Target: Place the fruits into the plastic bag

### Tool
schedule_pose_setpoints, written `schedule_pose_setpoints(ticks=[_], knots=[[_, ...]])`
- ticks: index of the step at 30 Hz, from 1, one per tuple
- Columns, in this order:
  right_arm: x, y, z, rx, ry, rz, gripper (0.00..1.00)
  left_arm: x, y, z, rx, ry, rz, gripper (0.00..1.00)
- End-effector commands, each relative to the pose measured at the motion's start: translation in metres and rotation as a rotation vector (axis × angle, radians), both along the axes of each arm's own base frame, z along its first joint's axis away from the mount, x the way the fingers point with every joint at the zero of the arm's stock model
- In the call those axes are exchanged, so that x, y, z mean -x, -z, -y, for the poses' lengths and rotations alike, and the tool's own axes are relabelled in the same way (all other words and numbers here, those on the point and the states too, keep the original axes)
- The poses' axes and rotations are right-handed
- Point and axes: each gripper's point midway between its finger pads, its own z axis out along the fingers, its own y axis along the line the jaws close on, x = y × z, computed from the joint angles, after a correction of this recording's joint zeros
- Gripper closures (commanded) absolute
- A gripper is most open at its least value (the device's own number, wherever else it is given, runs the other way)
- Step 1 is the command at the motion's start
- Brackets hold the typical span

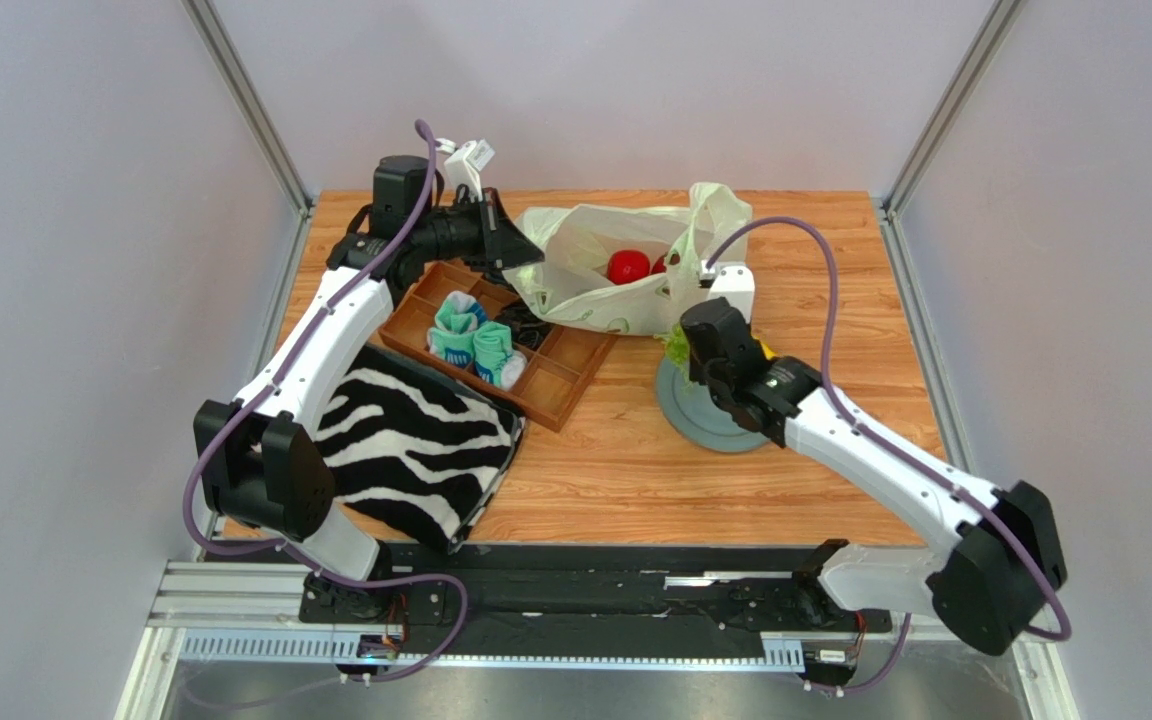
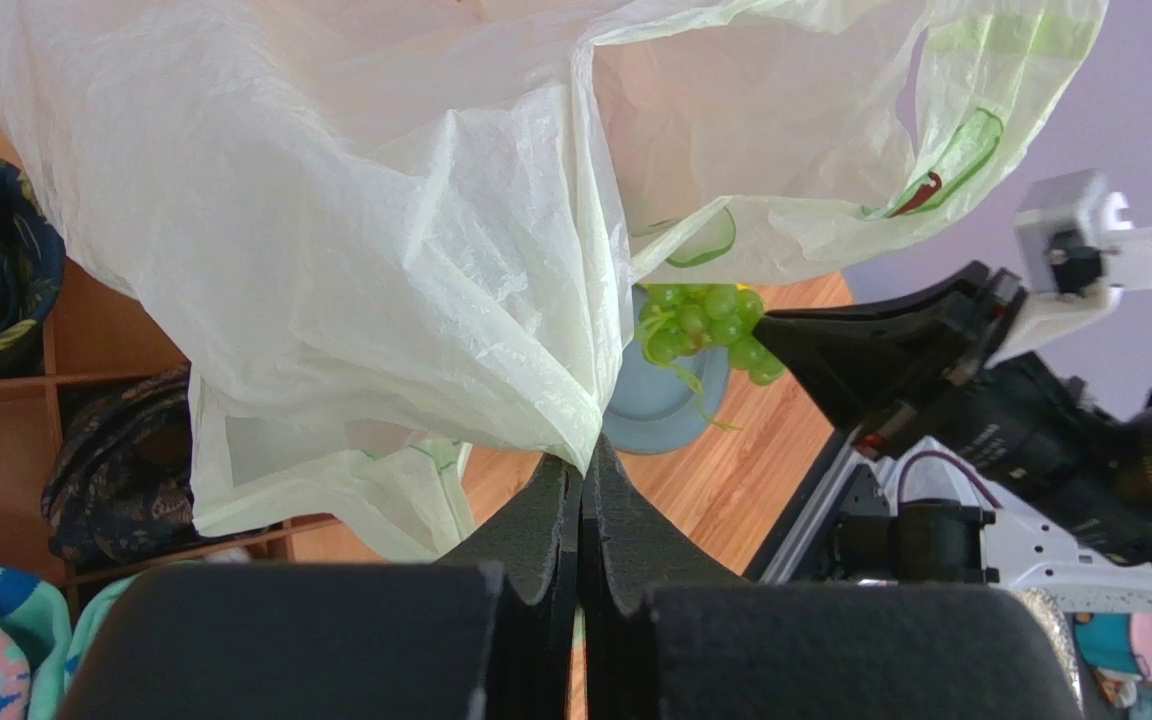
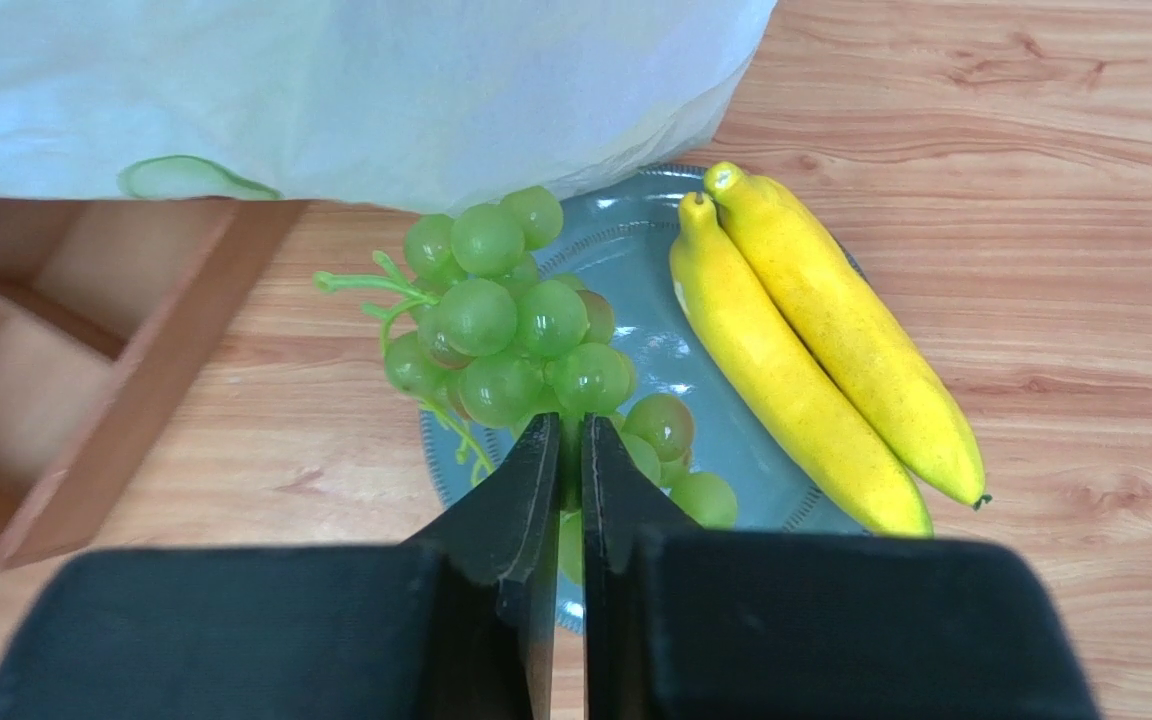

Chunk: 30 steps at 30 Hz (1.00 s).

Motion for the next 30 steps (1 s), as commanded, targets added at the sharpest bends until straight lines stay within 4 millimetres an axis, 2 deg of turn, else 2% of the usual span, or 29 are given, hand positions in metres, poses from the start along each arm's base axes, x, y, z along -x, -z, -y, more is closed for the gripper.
schedule_pose_setpoints(ticks=[1,5,12,19,22,28,29,30], knots=[[0.013,-0.027,-0.011,-0.1,-0.095,0.042,1.0,0.0,-0.009,0.001,0.022,0.013,0.032,1.0],[0.021,-0.05,-0.018,-0.15,-0.171,0.076,1.0,0.0,-0.01,0.0,0.022,0.013,0.034,1.0],[0.048,-0.103,-0.057,-0.308,-0.458,0.159,1.0,-0.001,-0.009,0.0,0.021,0.01,0.031,1.0],[0.064,-0.151,-0.08,-0.443,-0.603,0.256,1.0,-0.001,-0.007,0.001,0.021,0.011,0.028,1.0],[0.058,-0.173,-0.082,-0.478,-0.585,0.3,1.0,-0.001,-0.008,0.001,0.023,0.011,0.03,1.0],[0.035,-0.186,-0.096,-0.467,-0.57,0.297,1.0,0.0,-0.009,0.001,0.025,0.013,0.028,1.0],[0.032,-0.196,-0.098,-0.468,-0.572,0.312,1.0,-0.001,-0.009,0.001,0.025,0.013,0.031,1.0],[0.025,-0.188,-0.105,-0.455,-0.569,0.281,1.0,-0.001,-0.008,0.001,0.024,0.013,0.03,1.0]])
